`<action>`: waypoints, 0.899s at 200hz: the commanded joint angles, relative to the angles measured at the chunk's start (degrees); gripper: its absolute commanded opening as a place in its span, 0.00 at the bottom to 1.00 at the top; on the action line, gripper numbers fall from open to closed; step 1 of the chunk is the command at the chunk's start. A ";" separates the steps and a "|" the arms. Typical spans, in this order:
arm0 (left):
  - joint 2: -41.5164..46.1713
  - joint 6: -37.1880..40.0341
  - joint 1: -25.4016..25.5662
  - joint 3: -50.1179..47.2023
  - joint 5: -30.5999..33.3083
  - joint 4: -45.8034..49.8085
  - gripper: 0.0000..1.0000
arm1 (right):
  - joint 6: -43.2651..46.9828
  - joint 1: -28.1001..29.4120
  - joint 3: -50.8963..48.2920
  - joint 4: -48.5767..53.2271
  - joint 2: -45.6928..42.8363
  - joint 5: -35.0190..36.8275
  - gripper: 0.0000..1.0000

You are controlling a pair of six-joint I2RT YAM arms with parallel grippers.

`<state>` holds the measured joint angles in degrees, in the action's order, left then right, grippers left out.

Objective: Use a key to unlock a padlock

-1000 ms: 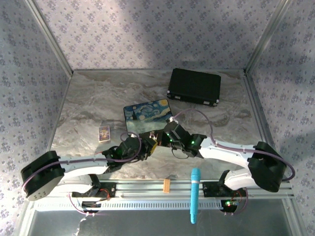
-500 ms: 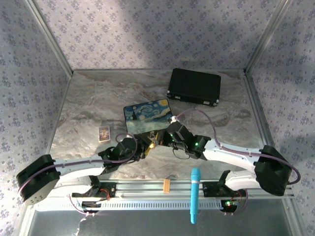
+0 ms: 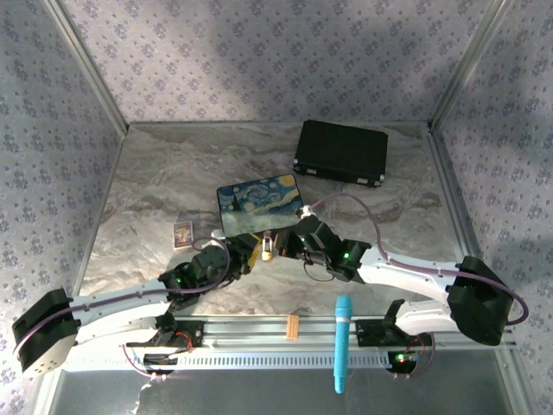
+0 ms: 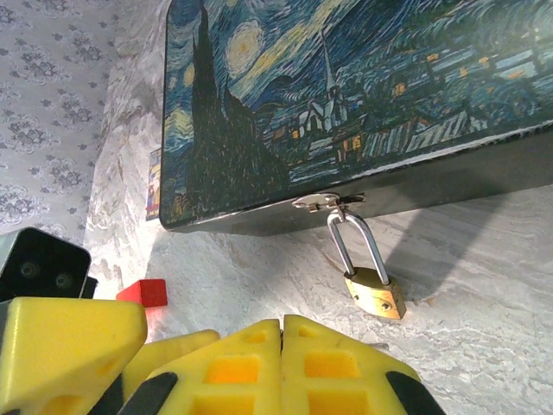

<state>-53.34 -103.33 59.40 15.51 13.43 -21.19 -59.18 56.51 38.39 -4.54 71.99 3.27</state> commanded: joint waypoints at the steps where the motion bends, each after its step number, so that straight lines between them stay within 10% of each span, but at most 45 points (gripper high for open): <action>1: -1.18 0.35 0.97 0.02 2.39 -0.18 0.61 | -1.24 0.63 0.54 -0.63 -0.14 0.28 0.00; 49: -8.52 -1.27 1.10 -0.49 1.05 -13.00 0.95 | -1.83 0.95 -0.53 -5.05 0.51 -1.33 0.00; 150: -16.08 -5.50 -0.94 0.15 -3.31 -27.74 0.94 | -3.35 3.24 -2.85 -15.03 2.43 -4.70 0.00; 180: -19.43 -6.84 -0.95 -0.52 -3.86 -30.90 0.78 | -3.31 3.12 -2.97 -14.53 2.30 -6.06 0.00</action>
<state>-71.22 -108.47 58.59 15.20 11.25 -46.81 -62.11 59.46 35.81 -17.02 74.08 -1.17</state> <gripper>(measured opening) 0.830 0.056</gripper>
